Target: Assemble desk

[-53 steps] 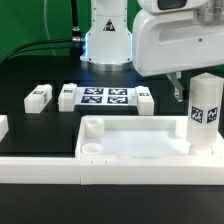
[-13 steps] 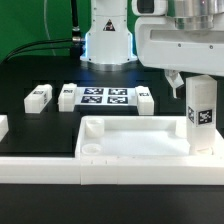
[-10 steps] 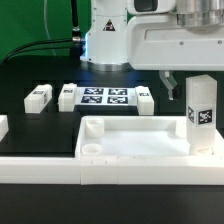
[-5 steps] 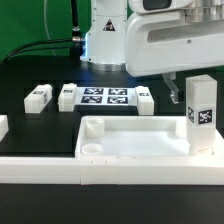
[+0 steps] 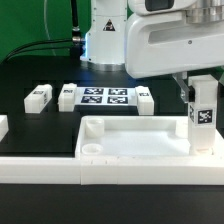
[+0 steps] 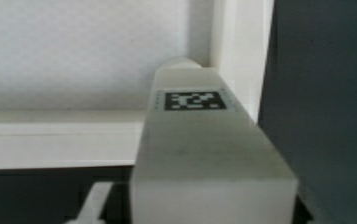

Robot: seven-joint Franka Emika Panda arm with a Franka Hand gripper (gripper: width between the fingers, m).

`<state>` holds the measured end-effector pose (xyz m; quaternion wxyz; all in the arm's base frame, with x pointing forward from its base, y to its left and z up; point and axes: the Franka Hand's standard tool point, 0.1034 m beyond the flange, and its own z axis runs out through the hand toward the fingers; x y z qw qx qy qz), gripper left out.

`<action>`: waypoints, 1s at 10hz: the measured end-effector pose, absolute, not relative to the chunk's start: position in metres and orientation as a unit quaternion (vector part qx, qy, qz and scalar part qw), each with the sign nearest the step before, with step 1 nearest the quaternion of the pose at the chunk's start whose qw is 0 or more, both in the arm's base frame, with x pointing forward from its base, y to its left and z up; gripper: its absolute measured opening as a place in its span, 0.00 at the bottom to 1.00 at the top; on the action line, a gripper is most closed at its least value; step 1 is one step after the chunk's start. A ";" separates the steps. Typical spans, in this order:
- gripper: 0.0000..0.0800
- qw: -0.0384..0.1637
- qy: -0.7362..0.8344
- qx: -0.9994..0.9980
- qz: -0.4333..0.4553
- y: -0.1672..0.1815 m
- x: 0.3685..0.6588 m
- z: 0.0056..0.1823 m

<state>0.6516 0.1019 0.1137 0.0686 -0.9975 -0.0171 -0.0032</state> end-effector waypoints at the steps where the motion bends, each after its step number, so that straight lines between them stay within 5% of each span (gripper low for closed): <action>1: 0.36 0.069 -0.008 -0.998 -0.003 0.102 0.652 0.114; 10: 0.36 0.077 0.419 -0.904 0.018 0.093 0.649 0.112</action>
Offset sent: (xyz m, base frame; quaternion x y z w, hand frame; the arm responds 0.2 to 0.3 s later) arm -0.0103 0.0027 -0.0065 -0.0001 0.0275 0.2803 0.9595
